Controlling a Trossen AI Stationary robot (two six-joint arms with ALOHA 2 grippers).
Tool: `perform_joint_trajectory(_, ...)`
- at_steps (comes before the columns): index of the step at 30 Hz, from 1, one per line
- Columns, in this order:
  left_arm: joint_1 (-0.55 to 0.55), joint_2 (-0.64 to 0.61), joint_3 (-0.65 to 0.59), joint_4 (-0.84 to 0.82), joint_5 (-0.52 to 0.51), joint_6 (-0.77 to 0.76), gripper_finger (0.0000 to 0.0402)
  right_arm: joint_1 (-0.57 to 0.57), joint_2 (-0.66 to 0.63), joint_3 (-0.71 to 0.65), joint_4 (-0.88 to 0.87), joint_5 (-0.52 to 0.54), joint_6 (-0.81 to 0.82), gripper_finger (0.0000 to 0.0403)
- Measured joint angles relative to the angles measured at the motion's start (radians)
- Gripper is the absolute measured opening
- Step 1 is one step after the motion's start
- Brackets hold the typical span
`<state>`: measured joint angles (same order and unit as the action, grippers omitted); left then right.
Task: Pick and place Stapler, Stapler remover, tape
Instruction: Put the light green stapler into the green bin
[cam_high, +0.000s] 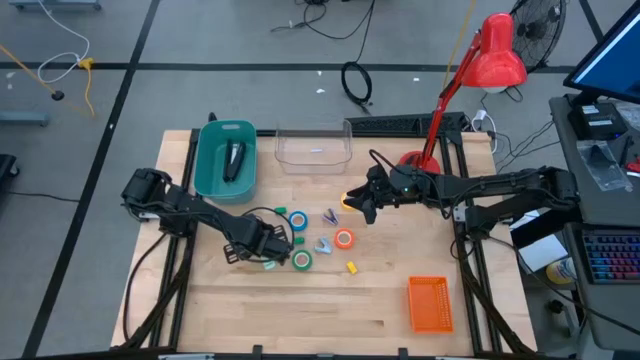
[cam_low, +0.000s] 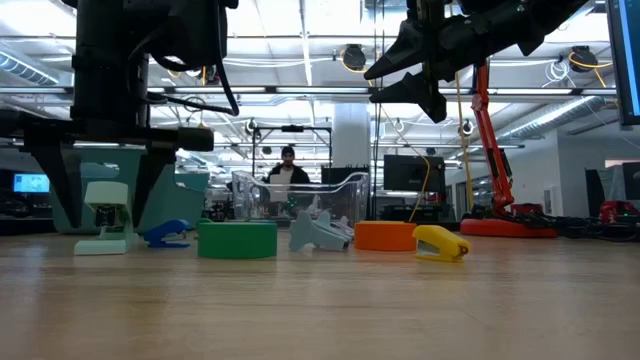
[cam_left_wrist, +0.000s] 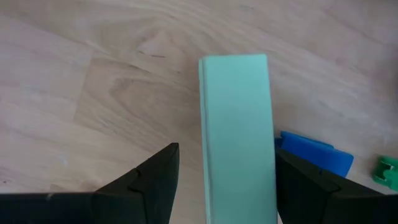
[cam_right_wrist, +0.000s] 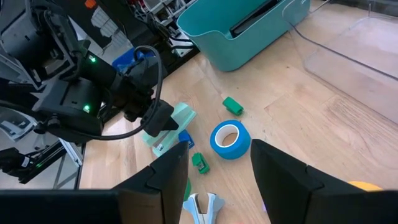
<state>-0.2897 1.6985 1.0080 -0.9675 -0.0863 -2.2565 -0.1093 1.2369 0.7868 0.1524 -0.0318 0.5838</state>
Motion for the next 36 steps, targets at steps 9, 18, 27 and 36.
perform_joint_trajectory(9,0.000,-0.001,0.000,0.000,0.000,0.026,0.0227,0.000,0.000,0.000,0.000,0.000,-0.002,0.0166)
perform_joint_trajectory(18,0.000,-0.001,0.000,-0.005,0.029,0.037,0.0207,0.000,0.000,0.000,0.000,0.000,-0.002,0.0166)
perform_joint_trajectory(27,-0.003,-0.002,0.000,-0.021,0.025,0.042,0.0120,0.000,0.000,0.000,0.000,0.000,-0.002,0.0166)
perform_joint_trajectory(36,-0.003,-0.002,0.000,-0.031,0.026,0.121,0.0120,0.000,0.000,0.000,0.000,0.000,-0.005,0.0166)
